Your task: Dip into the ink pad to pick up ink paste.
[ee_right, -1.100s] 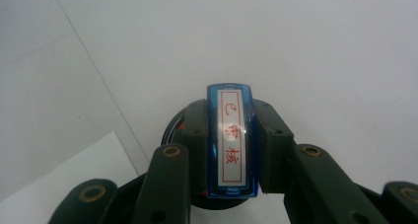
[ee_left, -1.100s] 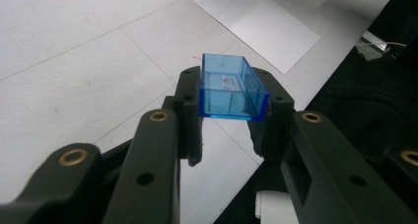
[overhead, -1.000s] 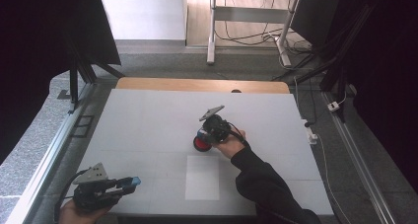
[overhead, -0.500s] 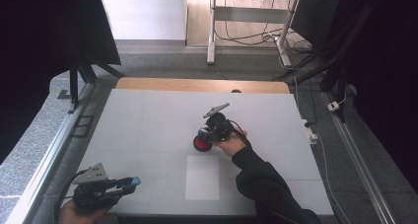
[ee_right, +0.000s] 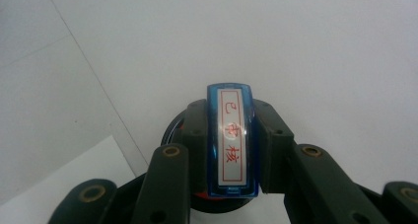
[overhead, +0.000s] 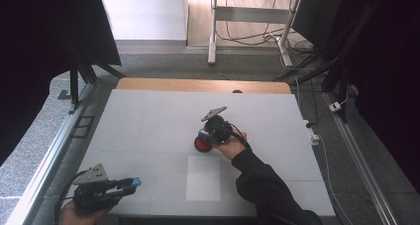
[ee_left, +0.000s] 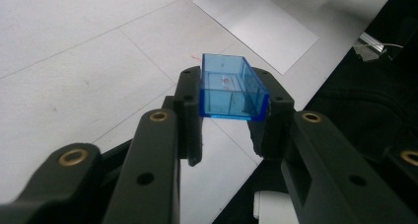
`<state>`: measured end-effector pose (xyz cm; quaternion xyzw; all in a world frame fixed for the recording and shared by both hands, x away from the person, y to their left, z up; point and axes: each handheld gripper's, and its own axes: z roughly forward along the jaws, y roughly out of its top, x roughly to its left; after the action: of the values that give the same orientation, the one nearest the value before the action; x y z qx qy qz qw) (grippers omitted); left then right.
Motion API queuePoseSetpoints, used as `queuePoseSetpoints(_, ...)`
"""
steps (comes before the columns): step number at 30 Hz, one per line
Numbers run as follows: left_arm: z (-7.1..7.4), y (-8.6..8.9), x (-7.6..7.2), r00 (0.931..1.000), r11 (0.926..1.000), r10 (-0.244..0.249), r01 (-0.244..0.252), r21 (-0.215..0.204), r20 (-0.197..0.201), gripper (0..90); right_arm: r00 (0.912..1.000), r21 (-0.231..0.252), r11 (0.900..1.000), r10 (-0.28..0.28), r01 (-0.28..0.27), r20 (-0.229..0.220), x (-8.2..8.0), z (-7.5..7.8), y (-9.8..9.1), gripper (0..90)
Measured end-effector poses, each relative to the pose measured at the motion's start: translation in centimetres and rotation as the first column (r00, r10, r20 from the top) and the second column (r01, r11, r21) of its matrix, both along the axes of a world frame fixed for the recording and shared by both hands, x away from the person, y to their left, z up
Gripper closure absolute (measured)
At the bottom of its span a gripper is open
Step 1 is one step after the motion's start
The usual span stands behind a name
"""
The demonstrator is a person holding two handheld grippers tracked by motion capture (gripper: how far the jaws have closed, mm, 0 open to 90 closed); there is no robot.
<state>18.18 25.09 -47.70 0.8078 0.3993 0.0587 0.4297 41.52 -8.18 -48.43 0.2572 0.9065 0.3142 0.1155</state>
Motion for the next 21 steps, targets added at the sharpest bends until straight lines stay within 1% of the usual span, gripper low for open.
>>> queuePoseSetpoints(4, 0.0, 0.0, 0.0, 1.0000, 1.0000, 0.002, -0.002, -0.003, -0.001, 68.1, 0.9999, 0.010, 0.9999, -0.004, 0.004, -0.011, 0.1, 0.1, -0.2, 71.2)
queuePoseSetpoints(10, 0.0, 0.1, 0.0, 1.0000, 1.0000, 0.003, -0.003, -0.005, -0.003, 68.1, 0.9997, 0.037, 0.9990, 0.023, -0.023, -0.005, -0.3, 0.9, 0.0, 71.2)
queuePoseSetpoints(13, 0.0, 0.1, 0.0, 1.0000, 1.0000, 0.004, -0.004, -0.005, -0.003, 68.1, 0.9993, 0.038, 0.9986, 0.038, -0.038, -0.003, -0.5, 1.1, 0.2, 71.2)
queuePoseSetpoints(15, 0.0, 0.1, 0.0, 1.0000, 1.0000, 0.004, -0.004, -0.006, -0.003, 68.1, 0.9991, 0.031, 0.9987, 0.041, -0.041, -0.009, -0.6, 1.1, 0.4, 71.2)
queuePoseSetpoints(18, 0.0, 0.1, 0.0, 1.0000, 1.0000, 0.002, -0.002, -0.005, -0.004, 68.1, 0.9989, 0.020, 0.9989, 0.042, -0.042, -0.018, -0.7, 0.9, 0.5, 71.2)
queuePoseSetpoints(21, 0.0, 0.1, 0.0, 1.0000, 1.0000, 0.002, -0.002, -0.005, -0.004, 68.1, 0.9987, 0.013, 0.9988, 0.048, -0.048, -0.018, -0.6, 0.6, 0.6, 71.2)
